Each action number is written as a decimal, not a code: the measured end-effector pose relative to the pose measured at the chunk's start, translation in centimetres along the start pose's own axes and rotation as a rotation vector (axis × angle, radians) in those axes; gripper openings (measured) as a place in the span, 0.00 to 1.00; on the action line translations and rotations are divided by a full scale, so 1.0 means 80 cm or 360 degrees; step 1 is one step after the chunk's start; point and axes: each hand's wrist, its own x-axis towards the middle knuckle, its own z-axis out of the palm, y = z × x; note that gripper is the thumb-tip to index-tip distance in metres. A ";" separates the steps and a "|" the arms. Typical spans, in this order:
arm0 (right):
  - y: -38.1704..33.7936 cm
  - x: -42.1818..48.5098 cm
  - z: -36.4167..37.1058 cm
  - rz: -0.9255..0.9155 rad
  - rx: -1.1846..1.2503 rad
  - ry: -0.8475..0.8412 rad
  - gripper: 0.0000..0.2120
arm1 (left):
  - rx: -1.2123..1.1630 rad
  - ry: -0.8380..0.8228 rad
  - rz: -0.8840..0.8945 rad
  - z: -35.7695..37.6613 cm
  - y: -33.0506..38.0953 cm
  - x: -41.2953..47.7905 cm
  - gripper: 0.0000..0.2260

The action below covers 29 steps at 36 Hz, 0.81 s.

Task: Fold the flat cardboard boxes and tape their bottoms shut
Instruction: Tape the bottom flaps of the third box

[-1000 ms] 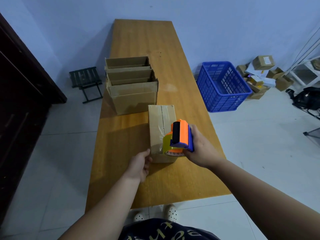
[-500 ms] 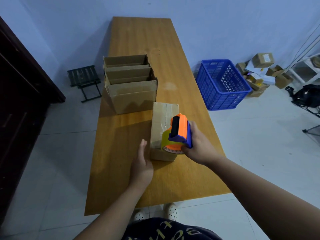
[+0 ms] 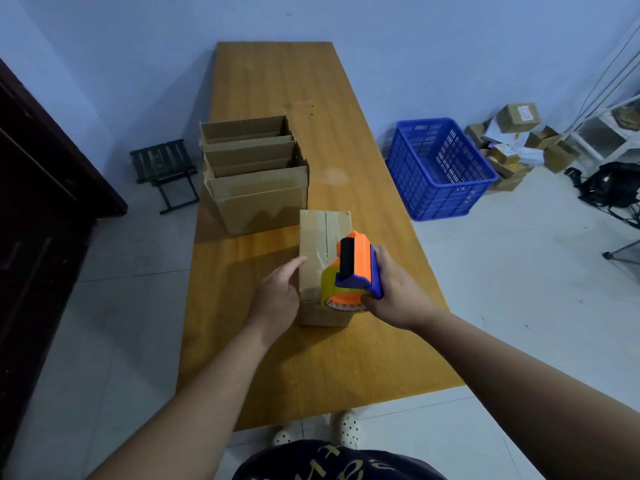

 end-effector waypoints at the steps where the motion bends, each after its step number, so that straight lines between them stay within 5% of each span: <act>1: -0.001 0.001 -0.001 0.0003 -0.0005 -0.0019 0.31 | 0.0115 -0.0141 0.0068 -0.003 -0.001 0.009 0.25; 4: -0.004 0.003 -0.004 0.0003 -0.0020 -0.0055 0.31 | 0.0367 -0.0343 0.0280 -0.002 -0.013 0.025 0.26; 12: -0.005 0.001 -0.008 -0.0041 -0.0122 -0.0082 0.32 | 0.0153 -0.0048 0.0274 0.026 -0.020 0.018 0.18; 29: -0.029 0.004 -0.029 -0.0103 -0.0665 -0.0272 0.32 | 0.0183 -0.0046 0.0325 0.028 -0.020 0.008 0.16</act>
